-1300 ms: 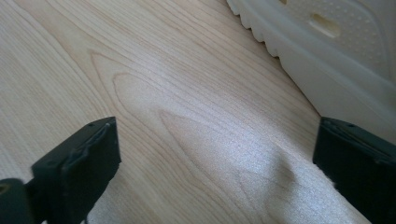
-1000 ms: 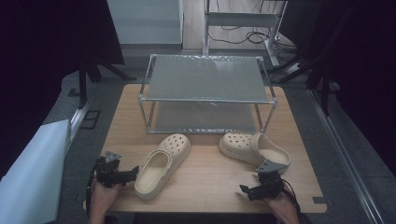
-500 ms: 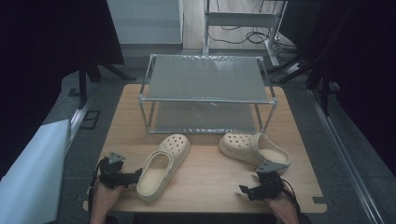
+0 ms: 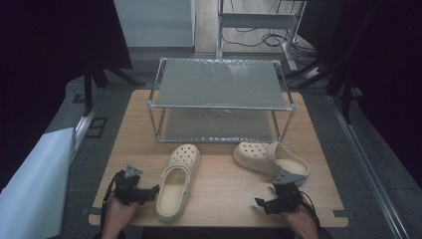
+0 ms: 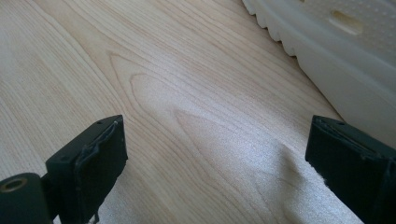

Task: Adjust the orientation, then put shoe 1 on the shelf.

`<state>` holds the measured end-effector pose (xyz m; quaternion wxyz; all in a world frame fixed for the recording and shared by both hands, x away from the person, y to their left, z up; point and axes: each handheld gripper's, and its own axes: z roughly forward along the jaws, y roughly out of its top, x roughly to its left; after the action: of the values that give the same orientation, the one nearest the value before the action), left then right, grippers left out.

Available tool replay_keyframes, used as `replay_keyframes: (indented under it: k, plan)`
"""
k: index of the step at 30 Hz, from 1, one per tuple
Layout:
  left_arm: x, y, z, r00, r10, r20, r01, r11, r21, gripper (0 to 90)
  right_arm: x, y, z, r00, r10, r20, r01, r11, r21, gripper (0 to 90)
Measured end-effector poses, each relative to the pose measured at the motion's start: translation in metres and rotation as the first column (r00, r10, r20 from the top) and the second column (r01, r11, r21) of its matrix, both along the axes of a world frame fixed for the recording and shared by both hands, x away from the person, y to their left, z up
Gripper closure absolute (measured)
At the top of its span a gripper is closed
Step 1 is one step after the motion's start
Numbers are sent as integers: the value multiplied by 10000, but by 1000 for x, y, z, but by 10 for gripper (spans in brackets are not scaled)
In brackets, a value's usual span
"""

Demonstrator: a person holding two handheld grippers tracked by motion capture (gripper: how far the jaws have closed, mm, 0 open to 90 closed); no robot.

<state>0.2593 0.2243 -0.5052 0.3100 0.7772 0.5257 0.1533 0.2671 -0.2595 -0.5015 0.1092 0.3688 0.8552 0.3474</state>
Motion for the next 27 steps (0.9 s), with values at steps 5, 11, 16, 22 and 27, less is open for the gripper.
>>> replay_keyframes:
  k: [5, 11, 16, 22, 27]
  plan:
    - [-2, -10, 0, 9997, -234, -70, 234, 9997, 4, 17, 0, 0, 0, 10000, 8, -45, -8, 10000, -18, 55]
    - [-1, -18, -1, 9993, -369, -78, 369, 9993, -34, 9, 1, 0, -1, 9999, 9, -106, -9, 10000, -28, 58]
    - [-1, -17, 0, 9998, -208, -52, 208, 9998, -83, 0, 1, 0, -1, 9999, 8, -133, -8, 10000, 8, 58]
    - [-6, -7, 12, 9987, 341, 380, -326, 9987, -396, 0, 1, -2, -1, 9999, -46, -118, 46, 10000, 63, 58]
    - [-10, -6, 18, 9975, 485, 513, -455, 9973, -571, 6, 1, -2, -1, 9999, -55, -125, 57, 9999, 118, 58]
